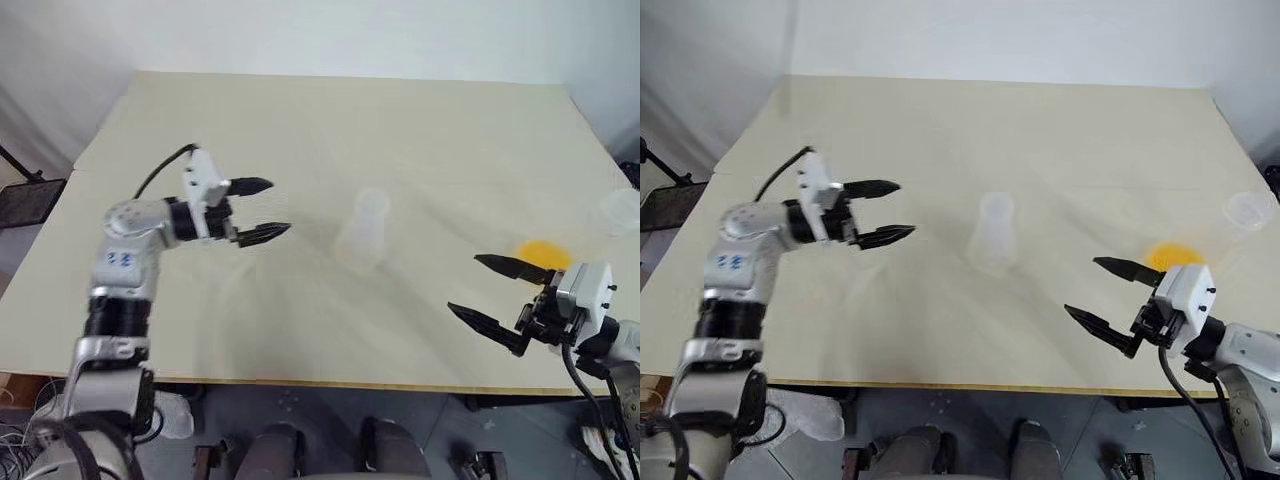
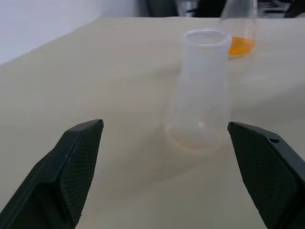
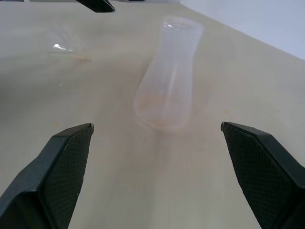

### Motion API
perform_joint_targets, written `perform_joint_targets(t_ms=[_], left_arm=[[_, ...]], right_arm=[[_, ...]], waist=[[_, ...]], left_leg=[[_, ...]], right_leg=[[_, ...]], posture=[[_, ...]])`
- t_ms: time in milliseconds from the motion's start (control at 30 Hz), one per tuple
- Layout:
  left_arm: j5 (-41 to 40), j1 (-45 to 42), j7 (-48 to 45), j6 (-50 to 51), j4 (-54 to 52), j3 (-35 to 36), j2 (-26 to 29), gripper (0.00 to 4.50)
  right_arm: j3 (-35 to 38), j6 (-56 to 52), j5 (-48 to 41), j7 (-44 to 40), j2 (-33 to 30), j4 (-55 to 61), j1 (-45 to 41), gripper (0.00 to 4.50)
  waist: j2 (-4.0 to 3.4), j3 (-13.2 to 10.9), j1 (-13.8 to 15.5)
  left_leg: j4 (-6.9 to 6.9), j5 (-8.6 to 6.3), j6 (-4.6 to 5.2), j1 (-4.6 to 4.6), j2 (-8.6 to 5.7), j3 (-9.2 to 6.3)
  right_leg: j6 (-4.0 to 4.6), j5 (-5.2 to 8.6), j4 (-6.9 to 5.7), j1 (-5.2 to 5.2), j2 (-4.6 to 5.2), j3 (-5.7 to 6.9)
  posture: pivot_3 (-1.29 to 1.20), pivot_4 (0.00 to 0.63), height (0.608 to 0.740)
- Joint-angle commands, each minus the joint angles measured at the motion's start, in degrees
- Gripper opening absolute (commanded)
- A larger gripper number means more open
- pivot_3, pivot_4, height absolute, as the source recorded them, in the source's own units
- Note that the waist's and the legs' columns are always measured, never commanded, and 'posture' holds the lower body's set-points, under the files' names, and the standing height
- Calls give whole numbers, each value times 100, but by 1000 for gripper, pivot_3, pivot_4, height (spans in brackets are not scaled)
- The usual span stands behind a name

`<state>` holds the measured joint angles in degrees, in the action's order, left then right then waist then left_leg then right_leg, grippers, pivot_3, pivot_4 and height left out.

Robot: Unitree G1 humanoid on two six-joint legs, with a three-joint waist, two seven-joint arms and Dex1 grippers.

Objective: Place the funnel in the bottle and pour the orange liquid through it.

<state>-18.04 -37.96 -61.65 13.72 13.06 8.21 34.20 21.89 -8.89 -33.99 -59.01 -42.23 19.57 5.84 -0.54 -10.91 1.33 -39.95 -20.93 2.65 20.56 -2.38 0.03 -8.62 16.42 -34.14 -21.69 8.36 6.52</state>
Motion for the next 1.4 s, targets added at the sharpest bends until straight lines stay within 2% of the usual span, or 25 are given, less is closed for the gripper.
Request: perform_joint_targets(t_ms=[33,200,367,567,833,1200,1233,1300,1400], left_arm=[[-511,931,294,509,-1089,882,460,4441],[-922,2585,580,667,-2025,1931,632,4441],[-926,3969,645,601,-2286,2692,779,4441],[-855,4799,806,483,-2603,2639,653,4441],[-560,4716,1096,206,-2647,1720,403,4441],[159,3234,1703,-271,-1456,543,59,4441],[140,3149,1693,-270,-1344,489,29,4059],[18,3087,1588,-142,-1285,416,36,3634],[-128,3092,1481,145,-1404,355,107,2627]], right_arm=[[14,-13,-99,-145,-86,-35,-47,4500],[-160,-79,-107,-245,-85,-165,-241,4500],[-316,-153,-88,-322,-83,-286,-475,4500],[-451,-135,-49,-383,-46,-392,-640,4500],[-459,-122,-48,-370,-46,-361,-633,4500],[-319,-109,-56,-222,-53,-128,-354,4500],[-321,-101,-52,-210,-50,-120,-342,4500],[-310,-88,-48,-177,-47,-93,-322,4500],[-231,-78,-72,-115,-54,-27,-247,4500]], waist=[[-2,1,-46],[-3,0,3],[-3,0,14],[-10,-3,23],[-14,-2,1],[-17,0,7],[-17,0,4],[-17,0,-5],[-18,0,1]], left_leg=[[2,-3,-5,-4,3,1],[-2,-4,-8,-8,4,-11],[-2,-9,-15,-8,3,-21],[2,-12,-15,-8,4,-22],[5,-15,-18,-8,6,-19],[5,-13,-16,-10,2,-14],[7,-14,-16,-10,3,-13],[11,-14,-16,-12,4,-5],[14,-14,-16,-17,6,2]], right_leg=[[0,0,0,0,-2,-5],[2,1,3,11,4,-38],[7,4,9,14,7,-38],[10,5,12,14,12,-38],[12,6,14,11,12,-40],[11,6,5,9,3,-37],[11,6,7,8,2,-36],[11,6,7,5,-2,-31],[11,6,6,5,-1,-29]], posture=[[0,150,740],[0,150,740],[0,150,740],[0,150,740],[0,150,740],[0,150,740],[0,150,740],[0,150,740],[0,150,740]])
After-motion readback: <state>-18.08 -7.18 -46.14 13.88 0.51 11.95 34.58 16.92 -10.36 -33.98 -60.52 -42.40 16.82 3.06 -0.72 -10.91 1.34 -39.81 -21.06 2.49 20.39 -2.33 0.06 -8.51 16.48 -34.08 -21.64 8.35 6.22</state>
